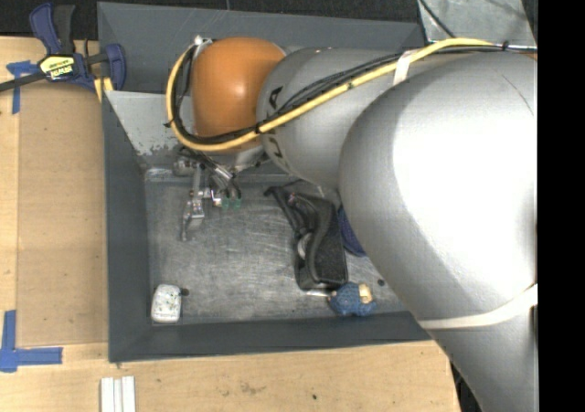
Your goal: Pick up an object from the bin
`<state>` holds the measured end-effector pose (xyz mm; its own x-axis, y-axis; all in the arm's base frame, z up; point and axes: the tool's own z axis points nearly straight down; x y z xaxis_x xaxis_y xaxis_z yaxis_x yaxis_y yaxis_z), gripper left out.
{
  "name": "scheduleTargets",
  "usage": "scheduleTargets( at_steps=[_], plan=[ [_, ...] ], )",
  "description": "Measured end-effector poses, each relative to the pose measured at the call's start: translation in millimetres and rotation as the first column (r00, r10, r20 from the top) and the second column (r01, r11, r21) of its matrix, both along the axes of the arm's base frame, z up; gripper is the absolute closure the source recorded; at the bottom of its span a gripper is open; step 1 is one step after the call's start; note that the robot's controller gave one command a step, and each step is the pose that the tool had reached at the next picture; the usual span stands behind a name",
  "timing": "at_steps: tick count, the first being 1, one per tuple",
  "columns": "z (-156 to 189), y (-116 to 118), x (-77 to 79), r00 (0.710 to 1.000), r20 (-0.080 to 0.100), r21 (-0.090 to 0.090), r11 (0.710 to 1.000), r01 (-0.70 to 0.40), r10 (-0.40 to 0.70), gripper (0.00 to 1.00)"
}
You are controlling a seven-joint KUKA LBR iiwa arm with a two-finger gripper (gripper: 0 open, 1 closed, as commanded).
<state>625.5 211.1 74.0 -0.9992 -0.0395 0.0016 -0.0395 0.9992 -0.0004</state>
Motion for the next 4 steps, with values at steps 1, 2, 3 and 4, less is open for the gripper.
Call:
scheduleTargets(
  at_steps=[1, 2, 3, 4],
  plan=[
    [96.1, -42.9, 2.8, 0.999, 0.015, 0.001, 1.000, -0.031, 0.031, 0.00],
    [43.9, -145.8, -3.6, 0.999, 0.001, -0.003, 0.999, -0.045, 0.045, 0.00],
    [3.8, -199.0, -14.9, 0.896, 0.002, 0.001, 0.896, 0.445, -0.445, 0.00],
    [7.3, -198.6, -12.2, 0.897, 0.011, 0.004, 0.897, 0.442, -0.442, 1.00]
  ],
)
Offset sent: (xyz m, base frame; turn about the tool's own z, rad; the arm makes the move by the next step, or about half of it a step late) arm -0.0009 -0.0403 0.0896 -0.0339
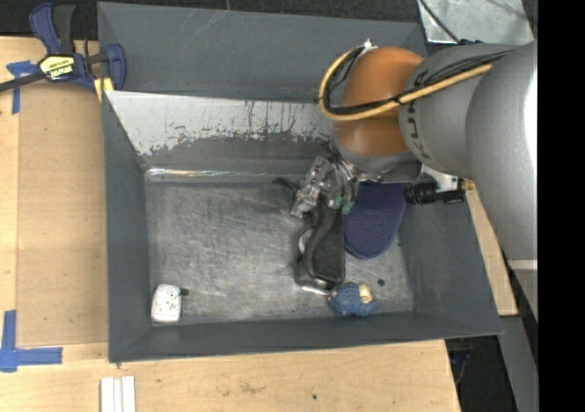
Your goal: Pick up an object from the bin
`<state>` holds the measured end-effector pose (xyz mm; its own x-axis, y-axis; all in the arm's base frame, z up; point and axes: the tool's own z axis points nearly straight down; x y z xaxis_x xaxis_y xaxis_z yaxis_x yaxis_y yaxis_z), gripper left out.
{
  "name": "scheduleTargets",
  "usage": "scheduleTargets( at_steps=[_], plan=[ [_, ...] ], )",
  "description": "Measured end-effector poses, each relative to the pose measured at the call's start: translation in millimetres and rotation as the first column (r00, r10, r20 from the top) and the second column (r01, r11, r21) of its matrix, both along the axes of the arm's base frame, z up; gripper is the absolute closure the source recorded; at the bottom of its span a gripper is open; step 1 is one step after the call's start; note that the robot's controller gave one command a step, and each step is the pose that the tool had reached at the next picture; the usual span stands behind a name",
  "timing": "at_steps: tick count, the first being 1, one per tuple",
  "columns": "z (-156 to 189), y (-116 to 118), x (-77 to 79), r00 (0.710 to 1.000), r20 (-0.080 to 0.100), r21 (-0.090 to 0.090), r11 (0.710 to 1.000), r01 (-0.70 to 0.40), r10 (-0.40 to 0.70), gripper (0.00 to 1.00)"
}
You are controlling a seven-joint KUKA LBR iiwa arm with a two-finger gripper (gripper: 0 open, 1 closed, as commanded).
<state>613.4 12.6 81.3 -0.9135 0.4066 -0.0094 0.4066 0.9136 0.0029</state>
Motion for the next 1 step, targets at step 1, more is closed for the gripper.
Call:
scheduleTargets(
  at_steps=[1],
  plan=[
    [151.4, -20.5, -6.5, 0.952, 0.001, -0.004, 0.952, -0.307, 0.307, 1.00]
  ],
)
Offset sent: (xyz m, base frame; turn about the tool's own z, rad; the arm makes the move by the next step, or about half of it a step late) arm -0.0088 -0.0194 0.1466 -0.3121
